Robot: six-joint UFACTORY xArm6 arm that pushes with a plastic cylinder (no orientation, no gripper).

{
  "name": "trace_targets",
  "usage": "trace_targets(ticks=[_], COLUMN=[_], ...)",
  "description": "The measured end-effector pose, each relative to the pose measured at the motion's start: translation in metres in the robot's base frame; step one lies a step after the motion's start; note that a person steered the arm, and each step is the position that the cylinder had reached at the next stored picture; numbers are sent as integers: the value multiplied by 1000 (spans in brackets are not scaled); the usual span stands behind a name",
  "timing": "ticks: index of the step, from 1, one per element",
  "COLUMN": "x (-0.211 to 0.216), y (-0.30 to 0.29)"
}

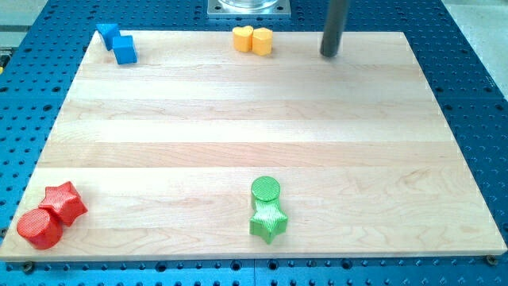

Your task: Move the yellow blocks slightly left

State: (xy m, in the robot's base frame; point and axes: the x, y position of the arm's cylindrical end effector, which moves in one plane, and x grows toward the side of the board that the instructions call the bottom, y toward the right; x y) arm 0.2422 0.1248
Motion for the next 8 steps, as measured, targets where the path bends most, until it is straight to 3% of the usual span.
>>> trace_targets(ticks=[1, 8], x=[-17, -50], y=[-35, -120])
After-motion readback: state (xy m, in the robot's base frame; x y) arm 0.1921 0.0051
